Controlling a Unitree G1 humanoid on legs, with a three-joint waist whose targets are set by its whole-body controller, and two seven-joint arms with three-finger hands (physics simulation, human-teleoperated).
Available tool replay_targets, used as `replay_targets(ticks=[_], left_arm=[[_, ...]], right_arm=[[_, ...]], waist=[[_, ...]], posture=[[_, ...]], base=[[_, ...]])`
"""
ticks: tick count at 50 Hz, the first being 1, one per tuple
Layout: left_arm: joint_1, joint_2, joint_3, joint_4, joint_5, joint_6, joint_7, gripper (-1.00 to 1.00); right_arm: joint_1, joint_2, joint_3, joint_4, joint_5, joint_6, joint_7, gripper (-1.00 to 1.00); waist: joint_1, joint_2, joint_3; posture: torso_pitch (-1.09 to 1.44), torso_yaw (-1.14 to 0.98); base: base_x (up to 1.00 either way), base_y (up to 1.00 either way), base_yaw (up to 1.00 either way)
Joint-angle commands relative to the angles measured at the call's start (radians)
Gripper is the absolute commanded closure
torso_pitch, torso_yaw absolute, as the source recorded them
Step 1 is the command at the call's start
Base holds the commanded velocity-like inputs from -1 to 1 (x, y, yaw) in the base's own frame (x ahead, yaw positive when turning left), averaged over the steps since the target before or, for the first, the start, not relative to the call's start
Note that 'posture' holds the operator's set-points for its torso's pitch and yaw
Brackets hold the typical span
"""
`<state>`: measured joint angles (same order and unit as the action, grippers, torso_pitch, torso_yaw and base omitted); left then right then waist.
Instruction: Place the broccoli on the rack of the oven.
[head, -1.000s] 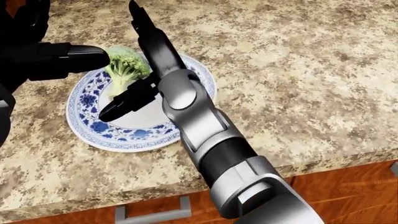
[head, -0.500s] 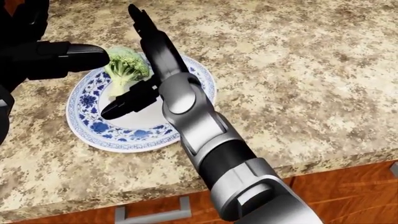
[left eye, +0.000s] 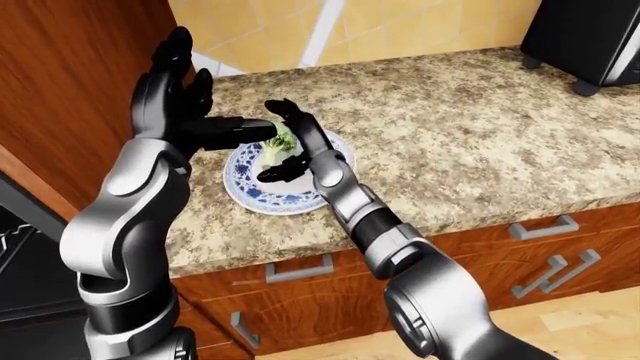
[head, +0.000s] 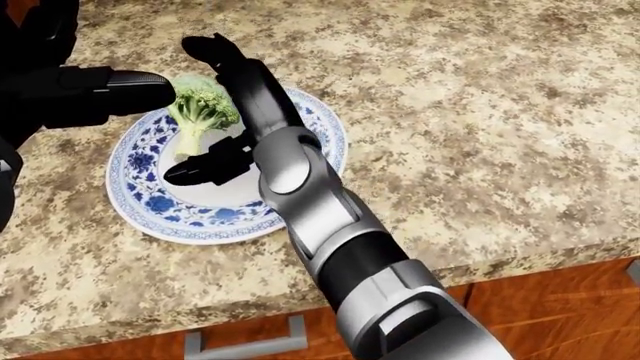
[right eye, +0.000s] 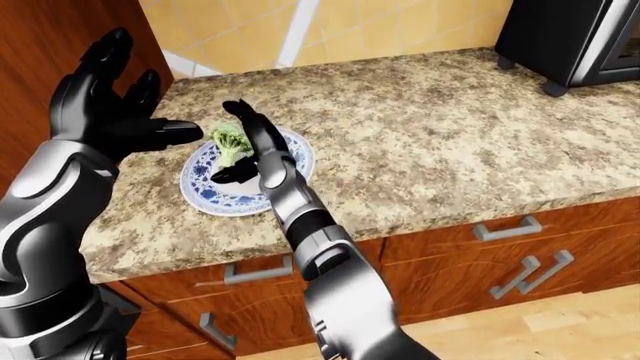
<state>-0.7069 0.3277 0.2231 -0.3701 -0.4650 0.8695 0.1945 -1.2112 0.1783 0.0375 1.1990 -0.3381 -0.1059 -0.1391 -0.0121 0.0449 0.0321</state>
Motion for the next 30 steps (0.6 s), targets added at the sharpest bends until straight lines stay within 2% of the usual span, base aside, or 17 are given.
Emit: replay_targets(ticks=[1,6,10,30], left_arm=[[-0.030,0.012,0.012,-0.025,0.002,-0.031,-0.001,-1.00],[-0.031,0.012,0.012,-0.024,0.001,-0.031,-0.002,-1.00],[-0.031,0.012,0.014,-0.030,-0.003,-0.027,0.000,-1.00],[-0.033,0.017,0.019,-0.034,-0.015,-0.023,0.008,-1.00]], right_arm=[[-0.040,-0.003,-0.003,-0.039,-0.004,-0.032,-0.014,-0.55],[-0.040,0.002,-0.003,-0.034,-0.013,-0.039,-0.033,-0.61],[-0.041,0.005,-0.004,-0.026,-0.019,-0.050,-0.058,-0.58],[-0.038,0.025,-0.005,0.020,-0.058,-0.087,-0.166,-0.33]], waist=[[-0.001,0.007,-0.029],[0.000,0.007,-0.030],[0.000,0.007,-0.030],[0.001,0.008,-0.030]], posture=[[0.00,0.00],[0.00,0.00],[0.00,0.00],[0.00,0.00]], base=[[0.00,0.00,0.00],[0.00,0.00,0.00],[0.00,0.00,0.00],[0.00,0.00,0.00]])
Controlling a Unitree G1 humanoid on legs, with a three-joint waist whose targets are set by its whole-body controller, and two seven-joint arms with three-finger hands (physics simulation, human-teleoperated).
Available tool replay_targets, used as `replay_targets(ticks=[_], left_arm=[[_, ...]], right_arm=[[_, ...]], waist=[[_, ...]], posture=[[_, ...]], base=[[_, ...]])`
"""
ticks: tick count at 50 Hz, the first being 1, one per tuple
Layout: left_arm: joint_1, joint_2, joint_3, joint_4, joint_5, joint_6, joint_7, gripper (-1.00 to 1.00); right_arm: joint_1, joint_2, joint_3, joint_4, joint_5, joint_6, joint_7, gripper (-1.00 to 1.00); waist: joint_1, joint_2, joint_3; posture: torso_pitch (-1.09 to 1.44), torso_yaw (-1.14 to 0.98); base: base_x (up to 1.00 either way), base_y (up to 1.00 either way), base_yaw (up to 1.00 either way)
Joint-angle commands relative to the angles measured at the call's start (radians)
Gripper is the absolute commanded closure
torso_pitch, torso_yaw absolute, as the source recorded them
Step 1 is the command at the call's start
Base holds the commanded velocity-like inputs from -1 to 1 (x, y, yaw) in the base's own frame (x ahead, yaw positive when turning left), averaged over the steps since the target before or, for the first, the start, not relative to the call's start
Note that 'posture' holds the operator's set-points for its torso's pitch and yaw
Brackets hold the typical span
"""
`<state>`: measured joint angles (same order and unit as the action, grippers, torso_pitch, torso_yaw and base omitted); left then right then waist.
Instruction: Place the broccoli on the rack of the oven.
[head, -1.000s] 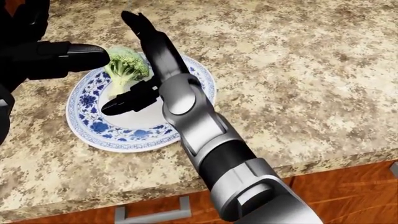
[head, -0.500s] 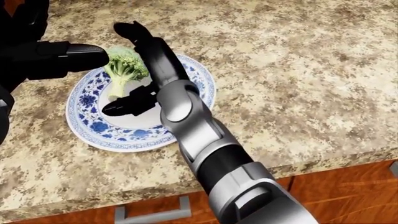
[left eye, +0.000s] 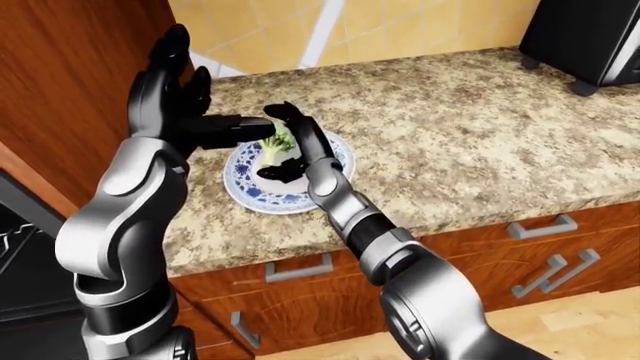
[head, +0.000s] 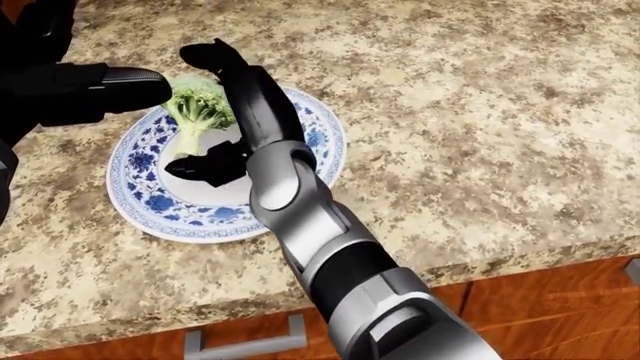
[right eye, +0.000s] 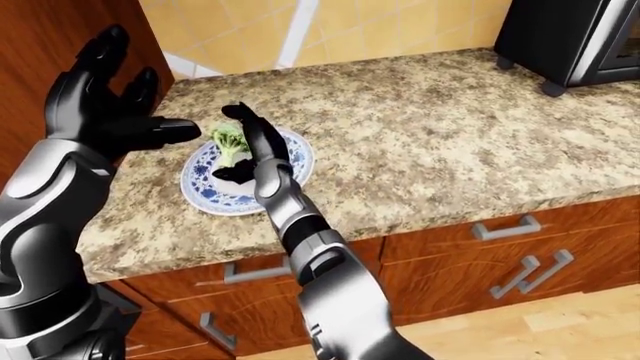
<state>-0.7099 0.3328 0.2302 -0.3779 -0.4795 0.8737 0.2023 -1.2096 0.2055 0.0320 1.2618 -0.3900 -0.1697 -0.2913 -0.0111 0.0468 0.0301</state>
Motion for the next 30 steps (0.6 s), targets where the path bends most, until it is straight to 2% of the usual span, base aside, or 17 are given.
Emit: replay_targets(ticks=[1,4,7,16,21,27,30], left_arm=[[-0.032,0.013,0.014,-0.027,-0.003,-0.025,0.001,-1.00],[-0.032,0.014,0.011,-0.026,-0.004,-0.026,0.003,-1.00],[-0.033,0.015,0.012,-0.027,-0.006,-0.026,0.005,-1.00],[-0.031,0.014,0.009,-0.027,-0.005,-0.028,0.005,-1.00],[-0.032,0.014,0.011,-0.029,-0.007,-0.026,0.006,-1.00],[-0.037,0.017,0.014,-0.032,-0.013,-0.021,0.010,-1.00],[-0.040,0.020,0.017,-0.035,-0.018,-0.017,0.013,-1.00]], right_arm=[[-0.041,-0.002,0.000,-0.043,-0.007,-0.022,-0.014,-0.31],[-0.043,-0.003,-0.001,-0.042,-0.010,-0.022,-0.019,-0.12],[-0.043,-0.002,0.001,-0.043,-0.016,-0.021,-0.022,-0.15],[-0.035,-0.006,0.004,-0.042,-0.034,-0.027,-0.047,-0.08],[-0.045,-0.010,-0.002,-0.046,-0.032,-0.025,-0.057,0.11],[-0.057,-0.014,-0.003,-0.052,-0.031,-0.018,-0.071,0.15],[-0.061,-0.016,-0.001,-0.054,-0.033,-0.014,-0.076,0.25]], waist=[[0.000,0.006,-0.028],[0.000,0.006,-0.028],[0.000,0.006,-0.028],[0.001,0.005,-0.029],[0.001,0.005,-0.030],[0.002,0.004,-0.029],[0.002,0.004,-0.028]], posture=[[0.00,0.00],[0.00,0.00],[0.00,0.00],[0.00,0.00],[0.00,0.00],[0.00,0.00],[0.00,0.00]], base=[[0.00,0.00,0.00],[0.00,0.00,0.00],[0.00,0.00,0.00],[0.00,0.00,0.00],[0.00,0.00,0.00],[0.00,0.00,0.00],[0.00,0.00,0.00]])
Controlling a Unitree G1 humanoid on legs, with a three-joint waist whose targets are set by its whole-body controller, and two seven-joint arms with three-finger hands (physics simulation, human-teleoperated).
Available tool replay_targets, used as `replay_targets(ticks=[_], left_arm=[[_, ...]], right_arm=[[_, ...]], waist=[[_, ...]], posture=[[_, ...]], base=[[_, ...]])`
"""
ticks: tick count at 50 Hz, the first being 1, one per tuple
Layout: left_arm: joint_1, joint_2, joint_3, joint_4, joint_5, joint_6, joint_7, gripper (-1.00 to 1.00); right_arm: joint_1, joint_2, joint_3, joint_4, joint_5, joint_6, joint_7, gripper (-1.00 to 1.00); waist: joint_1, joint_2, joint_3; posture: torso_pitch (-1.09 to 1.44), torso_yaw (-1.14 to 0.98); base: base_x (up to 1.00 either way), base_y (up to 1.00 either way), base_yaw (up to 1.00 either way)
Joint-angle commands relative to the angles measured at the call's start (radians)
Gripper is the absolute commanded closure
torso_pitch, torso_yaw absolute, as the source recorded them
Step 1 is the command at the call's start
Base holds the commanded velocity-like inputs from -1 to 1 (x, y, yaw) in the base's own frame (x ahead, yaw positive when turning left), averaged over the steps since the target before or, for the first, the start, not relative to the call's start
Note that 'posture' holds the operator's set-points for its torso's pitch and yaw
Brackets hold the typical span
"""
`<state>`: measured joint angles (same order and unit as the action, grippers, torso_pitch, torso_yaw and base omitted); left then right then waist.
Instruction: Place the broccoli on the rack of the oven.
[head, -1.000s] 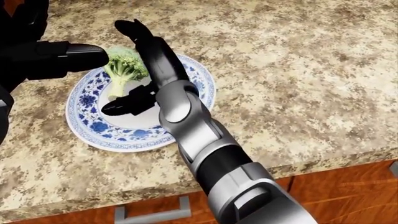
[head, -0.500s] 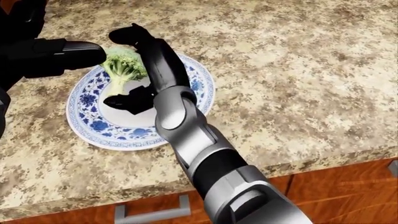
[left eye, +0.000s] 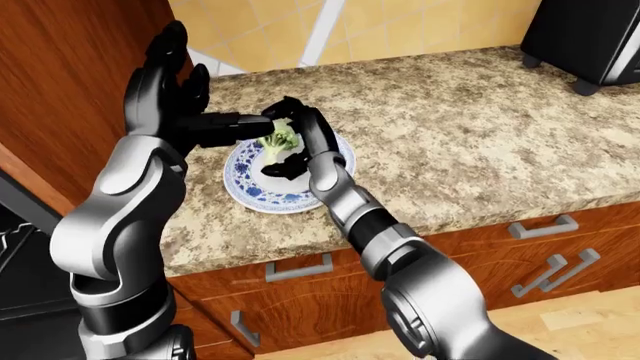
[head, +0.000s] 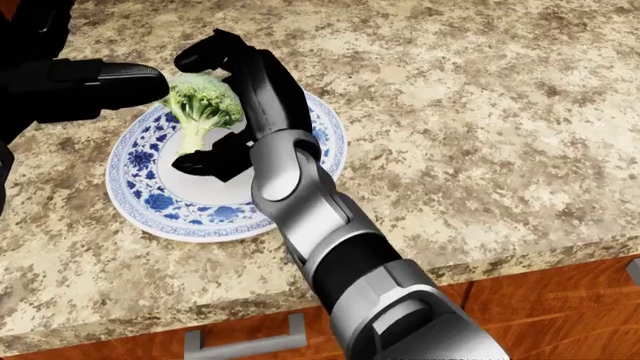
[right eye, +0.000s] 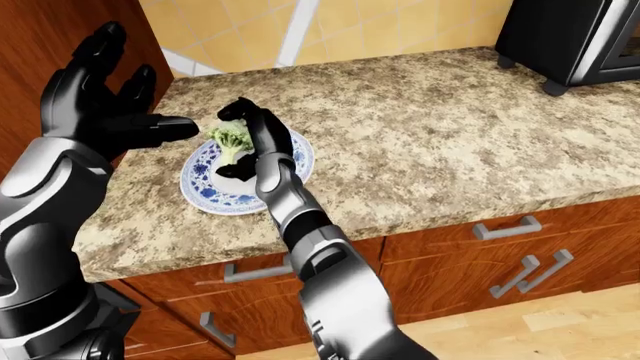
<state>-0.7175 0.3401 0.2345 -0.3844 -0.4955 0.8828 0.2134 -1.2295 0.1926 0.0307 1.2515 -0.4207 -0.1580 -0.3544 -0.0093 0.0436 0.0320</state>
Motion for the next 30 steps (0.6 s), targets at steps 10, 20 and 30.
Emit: replay_targets(ticks=[10,20,30], left_arm=[[-0.028,0.017,0.012,-0.026,-0.011,-0.035,0.006,-1.00],[-0.031,0.018,0.013,-0.033,-0.017,-0.028,0.013,-1.00],[-0.030,0.020,0.012,-0.036,-0.020,-0.027,0.013,-1.00]], right_arm=[[-0.074,-0.024,-0.004,-0.058,0.001,-0.004,-0.007,0.75],[-0.090,-0.041,-0.008,-0.073,0.007,0.012,-0.005,0.97],[-0.114,-0.066,-0.014,-0.138,0.036,0.086,0.048,1.00]], waist=[[-0.001,0.006,-0.028],[-0.001,0.005,-0.027],[-0.002,0.004,-0.024]], posture=[[0.00,0.00],[0.00,0.00],[0.00,0.00]], base=[[0.00,0.00,0.00],[0.00,0.00,0.00],[0.00,0.00,0.00]])
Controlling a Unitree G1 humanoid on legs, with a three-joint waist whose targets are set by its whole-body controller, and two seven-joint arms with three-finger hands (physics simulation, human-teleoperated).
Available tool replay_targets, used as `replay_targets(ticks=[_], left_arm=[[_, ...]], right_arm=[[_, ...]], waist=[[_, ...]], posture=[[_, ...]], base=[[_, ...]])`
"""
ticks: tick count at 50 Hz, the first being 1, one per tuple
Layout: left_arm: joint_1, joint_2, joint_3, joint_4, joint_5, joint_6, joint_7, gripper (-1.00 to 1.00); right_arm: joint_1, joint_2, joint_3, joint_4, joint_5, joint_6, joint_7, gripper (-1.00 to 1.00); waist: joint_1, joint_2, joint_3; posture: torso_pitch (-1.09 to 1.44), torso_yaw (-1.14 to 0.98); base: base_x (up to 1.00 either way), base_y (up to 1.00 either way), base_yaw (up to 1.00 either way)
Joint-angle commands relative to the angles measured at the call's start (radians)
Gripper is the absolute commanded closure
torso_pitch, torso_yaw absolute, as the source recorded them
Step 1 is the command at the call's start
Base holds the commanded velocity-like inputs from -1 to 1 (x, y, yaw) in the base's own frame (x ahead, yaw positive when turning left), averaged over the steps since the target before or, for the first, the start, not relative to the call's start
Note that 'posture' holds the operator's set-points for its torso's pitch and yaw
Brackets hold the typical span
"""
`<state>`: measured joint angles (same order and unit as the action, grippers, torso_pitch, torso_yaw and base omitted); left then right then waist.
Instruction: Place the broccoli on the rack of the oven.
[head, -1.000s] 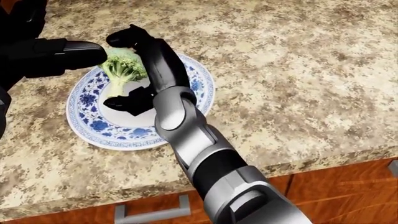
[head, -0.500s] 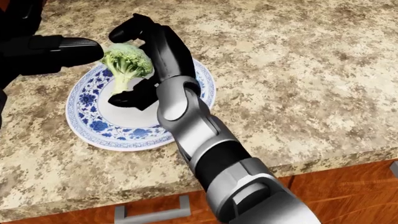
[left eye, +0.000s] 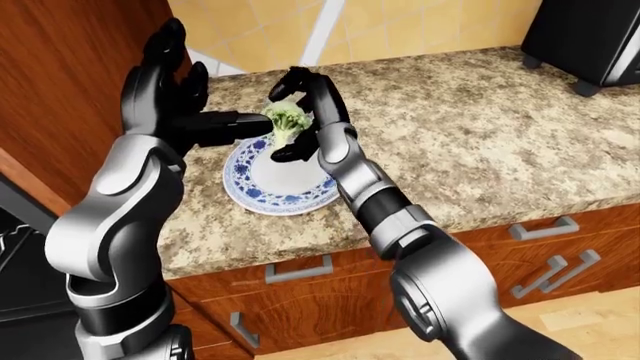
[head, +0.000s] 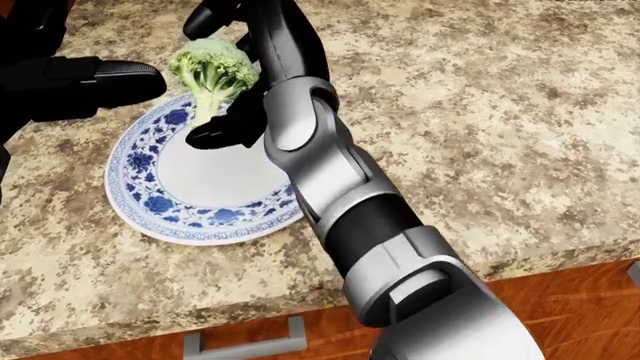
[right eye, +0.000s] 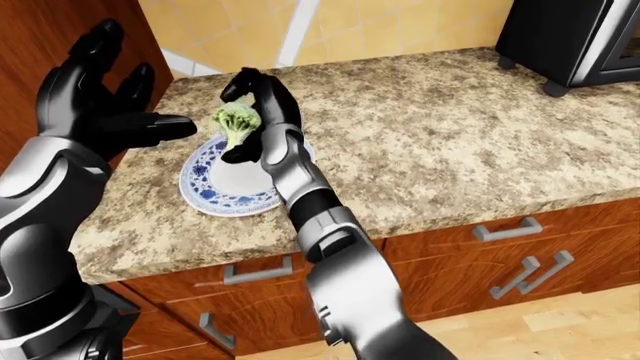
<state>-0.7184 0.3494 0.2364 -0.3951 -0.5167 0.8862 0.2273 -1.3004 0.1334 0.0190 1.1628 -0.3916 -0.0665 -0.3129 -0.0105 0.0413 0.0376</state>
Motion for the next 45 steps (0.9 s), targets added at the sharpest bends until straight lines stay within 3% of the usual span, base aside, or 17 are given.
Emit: replay_targets(ticks=[1,10,21,23,31,45], left_arm=[[-0.030,0.010,0.010,-0.028,0.000,-0.027,0.001,-1.00],[-0.031,0.011,0.012,-0.034,-0.003,-0.021,0.003,-1.00],[-0.025,0.010,0.008,-0.027,0.005,-0.029,-0.001,-1.00],[-0.025,0.009,0.008,-0.025,0.006,-0.031,-0.003,-1.00],[-0.027,0.012,0.009,-0.031,0.006,-0.023,-0.004,-1.00],[-0.025,0.004,0.006,-0.028,0.023,-0.022,-0.006,-1.00]], right_arm=[[-0.048,-0.011,-0.008,-0.058,0.019,0.007,0.020,1.00],[-0.061,-0.037,-0.021,-0.147,0.096,0.109,0.112,1.00],[-0.047,-0.121,-0.035,-0.274,0.189,0.237,0.205,1.00],[-0.032,-0.122,-0.020,-0.339,0.187,0.284,0.236,1.00],[0.009,-0.164,-0.045,-0.625,0.285,0.550,0.365,1.00],[0.039,-0.292,-0.082,-0.908,0.356,0.809,0.422,1.00]], waist=[[0.000,0.006,-0.030],[-0.001,0.004,-0.028],[0.002,-0.003,-0.026],[0.002,-0.004,-0.026],[0.003,-0.008,-0.022],[0.006,-0.019,-0.020]], posture=[[0.00,0.00],[0.00,0.00],[0.00,0.00],[0.00,0.00],[0.00,0.00],[0.00,0.00]], base=[[0.00,0.00,0.00],[0.00,0.00,0.00],[0.00,0.00,0.00],[0.00,0.00,0.00],[0.00,0.00,0.00],[0.00,0.00,0.00]])
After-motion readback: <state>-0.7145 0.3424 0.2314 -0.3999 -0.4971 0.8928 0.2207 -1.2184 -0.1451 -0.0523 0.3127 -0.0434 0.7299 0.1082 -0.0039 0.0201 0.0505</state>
